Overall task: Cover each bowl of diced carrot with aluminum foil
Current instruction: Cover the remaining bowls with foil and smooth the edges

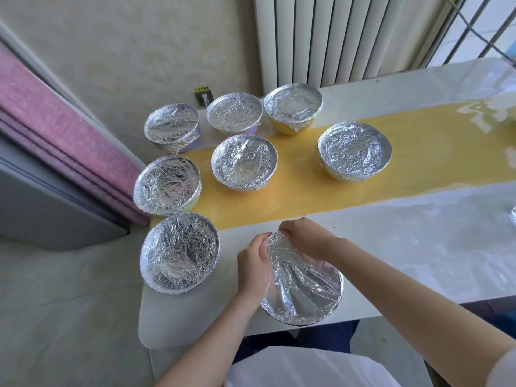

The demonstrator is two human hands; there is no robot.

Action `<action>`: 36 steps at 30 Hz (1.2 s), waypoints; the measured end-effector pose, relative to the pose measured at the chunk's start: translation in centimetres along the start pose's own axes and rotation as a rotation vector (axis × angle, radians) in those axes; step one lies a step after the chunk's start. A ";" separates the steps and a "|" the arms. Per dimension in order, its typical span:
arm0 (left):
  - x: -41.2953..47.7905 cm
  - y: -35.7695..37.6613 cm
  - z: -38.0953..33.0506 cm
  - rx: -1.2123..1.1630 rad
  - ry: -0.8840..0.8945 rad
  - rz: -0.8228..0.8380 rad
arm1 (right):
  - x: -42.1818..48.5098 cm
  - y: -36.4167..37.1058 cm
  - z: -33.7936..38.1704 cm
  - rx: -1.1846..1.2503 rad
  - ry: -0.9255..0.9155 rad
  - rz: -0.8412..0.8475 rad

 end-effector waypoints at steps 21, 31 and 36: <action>1.3 1.0 -0.8 0.079 0.032 0.116 | -1.7 -1.3 -1.5 -0.050 0.102 0.022; 1.0 0.5 -1.0 0.019 0.046 0.090 | -1.2 -1.3 -0.1 -0.023 0.060 -0.125; 0.7 0.8 -0.7 -0.015 0.011 0.128 | -1.4 -1.3 0.1 -0.080 0.059 -0.141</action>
Point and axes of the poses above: each hand's wrist, its own x-axis towards the middle knuckle, its own y-axis out of the palm, z = x × y, the point moved 9 cm from there along x, towards the middle knuckle, and after that the axes turned 6 degrees about -y, right-handed, at the moved point
